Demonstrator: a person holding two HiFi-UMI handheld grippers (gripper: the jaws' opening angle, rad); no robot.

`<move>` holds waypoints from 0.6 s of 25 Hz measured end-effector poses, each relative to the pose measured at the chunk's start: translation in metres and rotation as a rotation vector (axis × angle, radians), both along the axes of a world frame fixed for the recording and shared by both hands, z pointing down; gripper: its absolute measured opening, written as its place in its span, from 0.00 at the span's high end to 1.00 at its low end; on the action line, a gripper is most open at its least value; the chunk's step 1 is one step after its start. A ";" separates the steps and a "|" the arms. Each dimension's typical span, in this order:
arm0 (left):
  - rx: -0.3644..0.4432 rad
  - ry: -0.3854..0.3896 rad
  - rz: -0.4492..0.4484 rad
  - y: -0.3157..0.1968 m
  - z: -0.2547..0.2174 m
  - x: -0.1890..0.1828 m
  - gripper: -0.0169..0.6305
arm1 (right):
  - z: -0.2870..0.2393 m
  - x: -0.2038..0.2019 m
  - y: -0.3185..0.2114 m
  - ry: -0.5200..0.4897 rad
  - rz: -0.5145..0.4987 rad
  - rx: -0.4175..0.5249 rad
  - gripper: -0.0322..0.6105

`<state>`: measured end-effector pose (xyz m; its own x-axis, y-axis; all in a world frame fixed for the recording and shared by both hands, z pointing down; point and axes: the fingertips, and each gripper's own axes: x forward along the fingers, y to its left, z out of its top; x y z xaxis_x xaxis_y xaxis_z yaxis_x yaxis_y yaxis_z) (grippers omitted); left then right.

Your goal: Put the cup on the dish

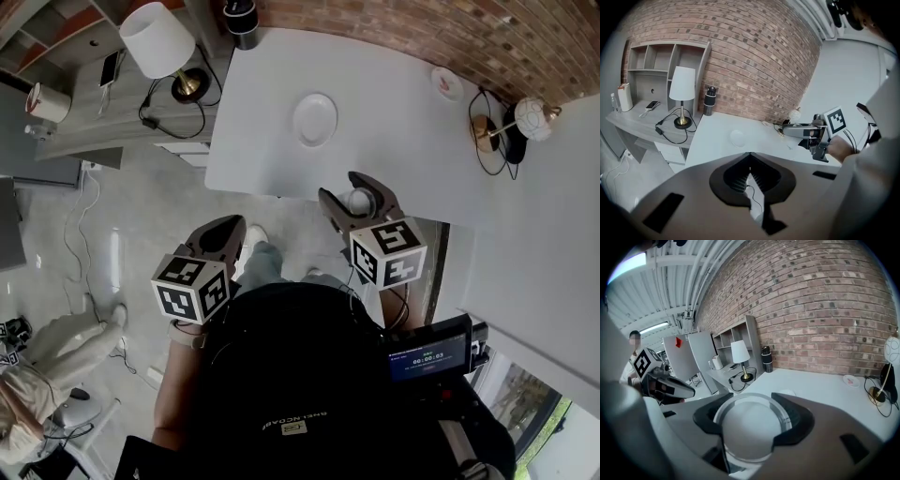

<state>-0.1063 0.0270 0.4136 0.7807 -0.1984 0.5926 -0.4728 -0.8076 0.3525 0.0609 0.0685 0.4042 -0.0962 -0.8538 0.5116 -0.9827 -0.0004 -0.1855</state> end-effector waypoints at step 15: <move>-0.039 0.023 0.079 -0.101 0.008 -0.017 0.96 | -0.003 -0.016 -0.089 0.031 0.095 -0.031 0.55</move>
